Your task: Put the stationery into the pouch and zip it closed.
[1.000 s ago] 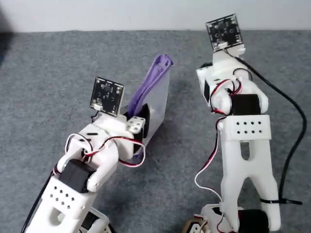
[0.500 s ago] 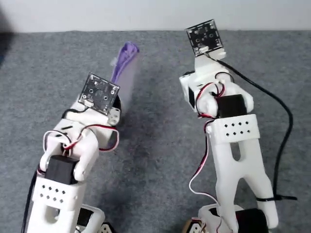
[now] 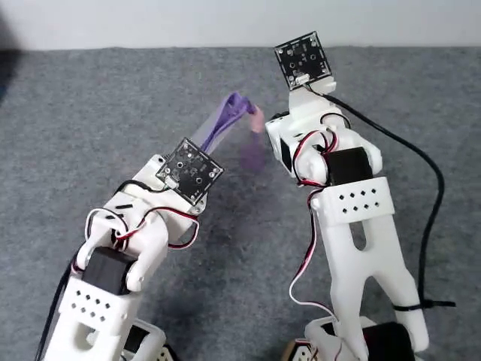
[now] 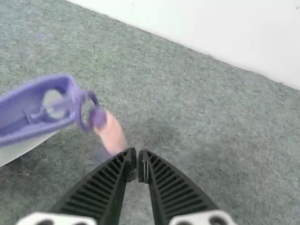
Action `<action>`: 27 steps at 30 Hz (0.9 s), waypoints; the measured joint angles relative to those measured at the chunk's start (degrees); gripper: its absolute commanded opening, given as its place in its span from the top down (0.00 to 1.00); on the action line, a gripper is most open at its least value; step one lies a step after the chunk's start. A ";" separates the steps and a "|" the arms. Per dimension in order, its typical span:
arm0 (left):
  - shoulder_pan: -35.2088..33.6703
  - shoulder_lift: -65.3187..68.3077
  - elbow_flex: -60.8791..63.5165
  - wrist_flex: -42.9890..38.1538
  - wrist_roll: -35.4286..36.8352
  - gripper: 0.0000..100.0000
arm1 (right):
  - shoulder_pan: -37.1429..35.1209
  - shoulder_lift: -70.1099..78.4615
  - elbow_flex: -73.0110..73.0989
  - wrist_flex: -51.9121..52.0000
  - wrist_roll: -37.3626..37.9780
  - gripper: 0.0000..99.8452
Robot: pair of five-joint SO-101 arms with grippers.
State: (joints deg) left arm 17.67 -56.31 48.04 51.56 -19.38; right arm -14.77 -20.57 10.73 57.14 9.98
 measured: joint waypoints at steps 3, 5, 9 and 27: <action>-0.35 -0.09 0.00 0.09 -0.09 0.99 | 0.00 0.00 0.00 2.73 0.00 0.99; -1.41 -1.05 0.09 0.18 0.18 0.99 | 0.00 0.00 0.00 4.75 0.00 0.98; -2.55 -4.75 2.29 0.62 0.26 0.99 | -0.44 0.00 0.00 5.98 0.00 0.84; -2.81 -18.55 11.34 1.05 0.97 0.99 | -13.01 0.00 7.74 -8.88 -1.05 0.81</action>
State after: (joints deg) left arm 14.86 -74.86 59.38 52.62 -18.42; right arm -27.78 -20.57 18.46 48.26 8.92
